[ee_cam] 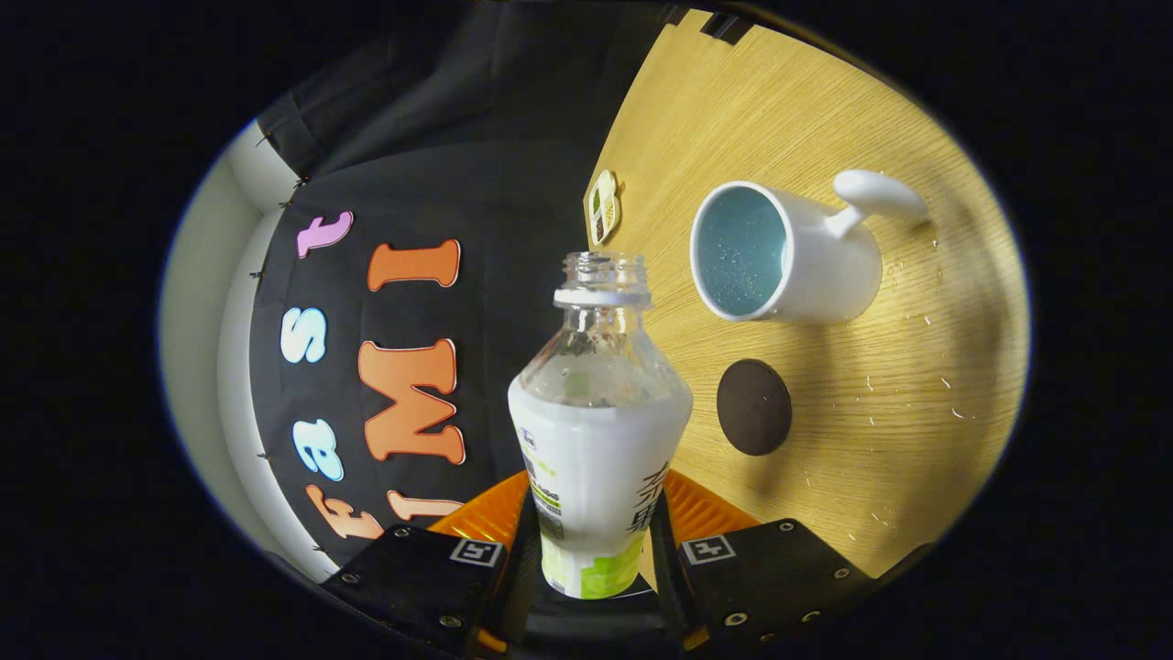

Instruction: Take the bottle from table, then pour the juice into the cup, finally place the bottle on the coaster

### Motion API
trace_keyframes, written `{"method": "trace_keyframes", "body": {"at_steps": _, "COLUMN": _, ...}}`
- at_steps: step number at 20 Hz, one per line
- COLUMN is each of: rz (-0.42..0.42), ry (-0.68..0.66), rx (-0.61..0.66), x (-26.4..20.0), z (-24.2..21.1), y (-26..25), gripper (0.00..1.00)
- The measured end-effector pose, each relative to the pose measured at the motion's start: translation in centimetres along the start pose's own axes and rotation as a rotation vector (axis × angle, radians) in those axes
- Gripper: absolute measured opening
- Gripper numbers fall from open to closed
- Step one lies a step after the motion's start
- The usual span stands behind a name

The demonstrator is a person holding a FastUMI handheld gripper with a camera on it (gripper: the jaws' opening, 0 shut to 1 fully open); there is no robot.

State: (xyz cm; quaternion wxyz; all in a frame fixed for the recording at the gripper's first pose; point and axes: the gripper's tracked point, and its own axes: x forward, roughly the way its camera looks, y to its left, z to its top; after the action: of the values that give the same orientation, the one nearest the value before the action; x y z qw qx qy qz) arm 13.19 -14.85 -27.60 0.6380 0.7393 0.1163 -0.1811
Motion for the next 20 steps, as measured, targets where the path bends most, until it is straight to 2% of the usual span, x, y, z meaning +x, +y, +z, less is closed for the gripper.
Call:
{"method": "trace_keyframes", "body": {"at_steps": 4, "rz": -0.013, "ry": -0.003, "rx": 0.054, "x": 0.05, "z": 0.18, "y": -0.28, "gripper": 0.56}}
{"method": "trace_keyframes", "body": {"at_steps": 20, "rz": -0.026, "ry": 0.006, "rx": 0.138, "x": 0.31, "z": -0.05, "y": -0.13, "gripper": 0.56}}
